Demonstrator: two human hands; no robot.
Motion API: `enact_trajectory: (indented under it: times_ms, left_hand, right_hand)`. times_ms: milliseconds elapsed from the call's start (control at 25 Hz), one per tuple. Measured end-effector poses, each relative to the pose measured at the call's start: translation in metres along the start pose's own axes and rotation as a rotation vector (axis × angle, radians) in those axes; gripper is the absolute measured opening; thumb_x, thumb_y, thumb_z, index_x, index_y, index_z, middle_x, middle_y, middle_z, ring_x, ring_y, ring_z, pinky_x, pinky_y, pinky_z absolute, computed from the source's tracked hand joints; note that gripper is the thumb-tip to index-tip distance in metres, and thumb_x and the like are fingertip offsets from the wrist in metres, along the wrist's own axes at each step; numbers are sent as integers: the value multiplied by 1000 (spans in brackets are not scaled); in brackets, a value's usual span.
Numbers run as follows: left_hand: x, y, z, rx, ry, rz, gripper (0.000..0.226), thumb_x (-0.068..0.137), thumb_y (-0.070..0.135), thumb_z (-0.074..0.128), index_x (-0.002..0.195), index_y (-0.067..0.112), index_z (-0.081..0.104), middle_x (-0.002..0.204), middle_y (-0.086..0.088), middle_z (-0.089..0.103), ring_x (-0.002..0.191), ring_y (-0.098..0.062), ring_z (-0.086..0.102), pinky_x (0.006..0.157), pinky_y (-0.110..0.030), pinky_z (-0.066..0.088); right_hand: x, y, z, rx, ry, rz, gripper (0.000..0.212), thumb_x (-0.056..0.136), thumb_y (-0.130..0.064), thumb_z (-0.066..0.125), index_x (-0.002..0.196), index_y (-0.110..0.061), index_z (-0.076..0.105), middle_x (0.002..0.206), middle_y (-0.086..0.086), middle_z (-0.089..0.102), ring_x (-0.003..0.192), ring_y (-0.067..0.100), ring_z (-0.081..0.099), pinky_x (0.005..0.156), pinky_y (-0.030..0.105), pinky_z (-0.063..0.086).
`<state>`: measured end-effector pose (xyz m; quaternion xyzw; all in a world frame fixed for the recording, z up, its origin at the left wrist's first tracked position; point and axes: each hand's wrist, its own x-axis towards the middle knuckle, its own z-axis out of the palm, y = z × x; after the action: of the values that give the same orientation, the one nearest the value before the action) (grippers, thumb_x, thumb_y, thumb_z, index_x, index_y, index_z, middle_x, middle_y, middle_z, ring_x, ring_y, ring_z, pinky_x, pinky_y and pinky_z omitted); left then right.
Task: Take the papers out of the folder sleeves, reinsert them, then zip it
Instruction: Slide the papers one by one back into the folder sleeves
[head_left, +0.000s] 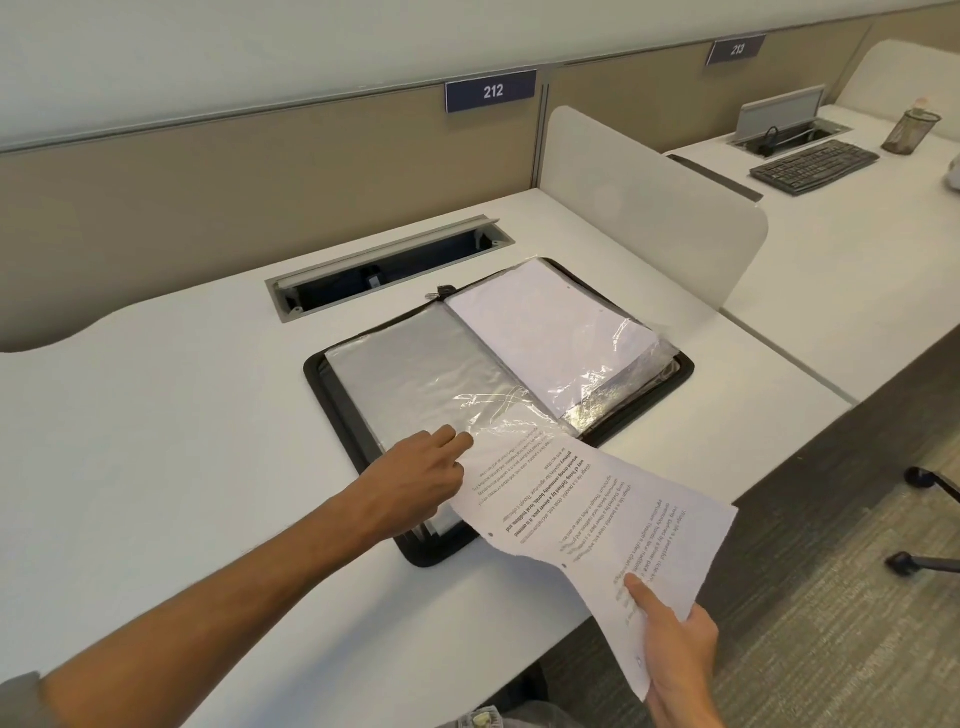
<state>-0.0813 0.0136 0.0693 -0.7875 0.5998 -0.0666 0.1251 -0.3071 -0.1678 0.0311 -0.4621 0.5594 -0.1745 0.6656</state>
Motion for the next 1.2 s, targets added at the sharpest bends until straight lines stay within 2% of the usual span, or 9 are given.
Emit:
enact_trajectory:
  times_ms: [120,280,440,600,720,840,920,1080,1200]
  left_hand:
    - [3,3,1,-19,12,-20,18,62,2,78,70,7,63,84,-7,55,71,-19,48,51,-29,42]
    - [0,2,-1,-19,32,-50,20,60,0,78,73,7,64,84,-7,57,70,-18,49,49,-29,42]
    - [-2,-5,1,20,10,-83,17,61,1,75,69,9,62,84,-6,59,70,-18,51,51,-28,37]
    - [-2,3,3,28,51,-78,18,56,6,79,59,11,62,72,-4,55,65,-20,51,62,-35,47]
    - [-1,11,0,5,88,-52,18,58,5,76,59,13,60,68,-2,52,61,-18,48,56,-31,44]
    - [2,15,-7,-24,122,-40,22,53,3,77,58,13,58,66,-1,52,56,-17,47,48,-26,36]
    - [2,17,-10,-70,150,-43,21,53,4,81,61,10,62,65,-3,54,55,-18,50,48,-25,38]
    - [-2,21,-6,-135,178,-106,27,58,11,86,79,11,69,68,-3,60,55,-18,53,48,-25,42]
    - [-6,21,-2,-186,224,-219,35,58,8,85,89,11,71,73,-4,66,54,-19,56,46,-25,43]
  right_hand:
    - [-4,7,14,17,17,4,21,88,-6,68,106,-8,59,92,6,64,86,29,63,75,41,53]
    - [-7,8,21,53,15,15,20,88,-6,69,105,-9,59,89,4,64,82,26,63,64,33,50]
    - [-8,8,13,65,50,44,22,86,-4,70,106,-4,59,93,11,62,77,25,59,62,30,46]
    - [-8,9,8,72,58,71,23,87,-5,70,107,-3,59,94,11,61,75,25,58,60,31,44]
    - [-9,14,22,76,-4,55,28,87,-6,70,114,-6,60,91,3,64,81,20,61,73,37,50]
    - [-10,16,47,77,-137,20,28,90,-10,67,116,-20,60,107,-1,68,99,21,64,93,46,52]
    - [-7,15,73,70,-240,32,31,95,-13,60,123,-24,55,118,-1,66,106,21,62,98,45,49]
    - [6,-3,134,163,-402,102,32,99,-13,48,129,-24,51,119,3,66,104,22,64,88,41,55]
    - [5,-10,159,270,-363,120,32,98,-17,39,124,-24,55,108,4,70,93,22,66,74,39,56]
